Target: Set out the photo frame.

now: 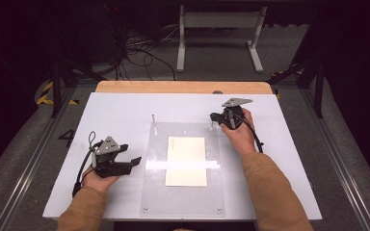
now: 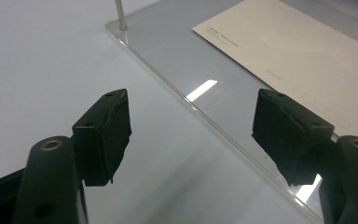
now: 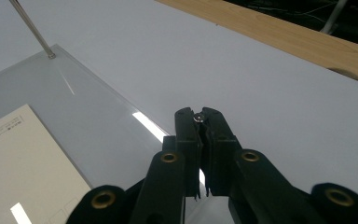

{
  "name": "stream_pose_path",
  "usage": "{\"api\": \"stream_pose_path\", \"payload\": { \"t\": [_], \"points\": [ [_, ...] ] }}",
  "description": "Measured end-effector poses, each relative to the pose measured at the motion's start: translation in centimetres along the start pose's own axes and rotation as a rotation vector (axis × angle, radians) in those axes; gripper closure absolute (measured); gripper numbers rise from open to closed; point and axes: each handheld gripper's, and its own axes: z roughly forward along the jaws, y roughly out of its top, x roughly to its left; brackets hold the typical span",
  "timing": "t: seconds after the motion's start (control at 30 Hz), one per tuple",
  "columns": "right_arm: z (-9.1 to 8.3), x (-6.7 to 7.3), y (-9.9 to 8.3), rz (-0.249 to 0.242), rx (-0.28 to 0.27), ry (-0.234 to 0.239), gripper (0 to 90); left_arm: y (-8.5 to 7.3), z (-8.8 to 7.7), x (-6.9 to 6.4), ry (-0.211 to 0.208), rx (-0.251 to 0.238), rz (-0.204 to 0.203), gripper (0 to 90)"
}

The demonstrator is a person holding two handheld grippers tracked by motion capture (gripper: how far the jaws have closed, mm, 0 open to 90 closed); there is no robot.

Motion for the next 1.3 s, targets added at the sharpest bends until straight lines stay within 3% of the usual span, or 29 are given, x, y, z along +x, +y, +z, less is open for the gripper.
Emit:
{"api": "stream_pose_path", "payload": {
  "t": [0.63, 0.8, 0.9, 1.0, 1.03, 1.07, 1.3],
  "points": [
    [0.9, -1.7, -0.1, 0.138, -0.029, 0.058, 86.0, -0.2, -0.6, 0.1, 0.024, -0.021, 0.002, 26.2],
    [1.2, -2.0, 0.2, 0.173, -0.020, 0.069, 85.9, -0.3, -0.7, -0.1, 0.002, -0.019, 0.013, 24.5],
    [1.4, -2.2, 0.2, 0.194, -0.021, 0.072, 85.9, -0.5, -1.0, -0.2, -0.022, -0.030, 0.041, 21.8],
    [1.5, -2.4, 0.2, 0.216, -0.025, 0.076, 85.9, -0.7, -1.4, -0.4, -0.053, -0.070, 0.102, 19.6],
    [1.5, -2.4, 0.2, 0.216, -0.025, 0.076, 85.9, -0.7, -1.4, -0.4, -0.053, -0.070, 0.102, 18.7],
    [1.6, -2.5, 0.2, 0.227, -0.026, 0.078, 85.8, -0.8, -1.5, -0.8, -0.065, -0.090, 0.136, 17.2],
    [1.8, -2.8, 0.2, 0.247, -0.025, 0.089, 85.8, -0.8, -1.7, -1.0, -0.116, -0.136, 0.185, 12.6]
  ]
}}
